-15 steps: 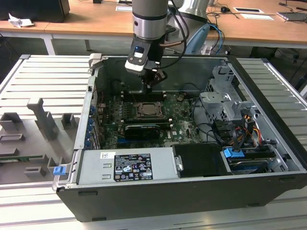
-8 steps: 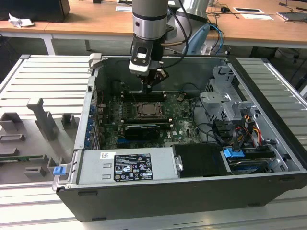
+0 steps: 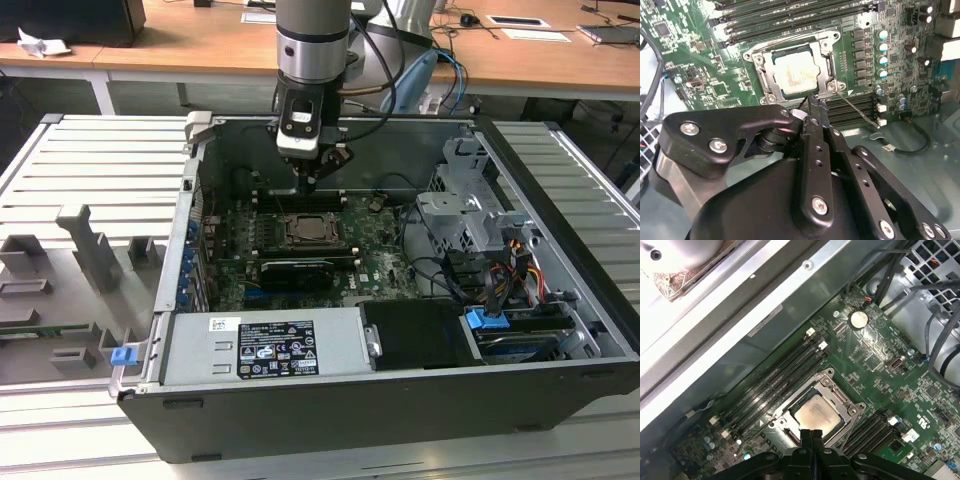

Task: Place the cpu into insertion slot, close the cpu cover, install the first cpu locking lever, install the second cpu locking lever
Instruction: 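Install the first cpu locking lever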

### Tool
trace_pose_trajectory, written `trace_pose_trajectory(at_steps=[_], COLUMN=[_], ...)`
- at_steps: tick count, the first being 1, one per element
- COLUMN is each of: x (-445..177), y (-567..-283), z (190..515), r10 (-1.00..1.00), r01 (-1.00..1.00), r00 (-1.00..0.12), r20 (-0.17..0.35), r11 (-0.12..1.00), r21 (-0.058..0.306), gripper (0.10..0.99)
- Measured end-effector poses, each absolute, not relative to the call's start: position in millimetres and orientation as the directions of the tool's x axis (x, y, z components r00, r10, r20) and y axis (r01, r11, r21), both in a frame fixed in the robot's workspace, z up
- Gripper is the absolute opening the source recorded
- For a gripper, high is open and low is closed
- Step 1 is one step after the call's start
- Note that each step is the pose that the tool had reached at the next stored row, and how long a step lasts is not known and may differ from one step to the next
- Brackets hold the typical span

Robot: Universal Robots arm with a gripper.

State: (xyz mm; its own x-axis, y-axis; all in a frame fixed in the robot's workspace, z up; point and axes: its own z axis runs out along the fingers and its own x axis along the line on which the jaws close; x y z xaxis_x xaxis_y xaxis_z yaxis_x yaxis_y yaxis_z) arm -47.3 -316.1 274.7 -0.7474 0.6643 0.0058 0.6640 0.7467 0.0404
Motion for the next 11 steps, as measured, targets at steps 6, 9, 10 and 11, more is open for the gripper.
trace_pose_trajectory(at_steps=[6, 9, 10, 11], x=[-47.3, -47.3, -47.3, -47.3], y=[-316.1, -316.1, -316.1, -316.1], z=[274.7, 274.7, 274.7, 274.7], r10=[0.604, 0.575, 0.552, 0.537], r01=[0.604, 0.574, 0.552, 0.536], r00=[-0.797, -0.818, -0.834, -0.844], r20=[0.006, 0.006, 0.006, 0.006], r11=[0.796, 0.818, 0.833, 0.843], r21=[0.040, 0.040, 0.040, 0.040], gripper=[0.106, 0.106, 0.106, 0.106])
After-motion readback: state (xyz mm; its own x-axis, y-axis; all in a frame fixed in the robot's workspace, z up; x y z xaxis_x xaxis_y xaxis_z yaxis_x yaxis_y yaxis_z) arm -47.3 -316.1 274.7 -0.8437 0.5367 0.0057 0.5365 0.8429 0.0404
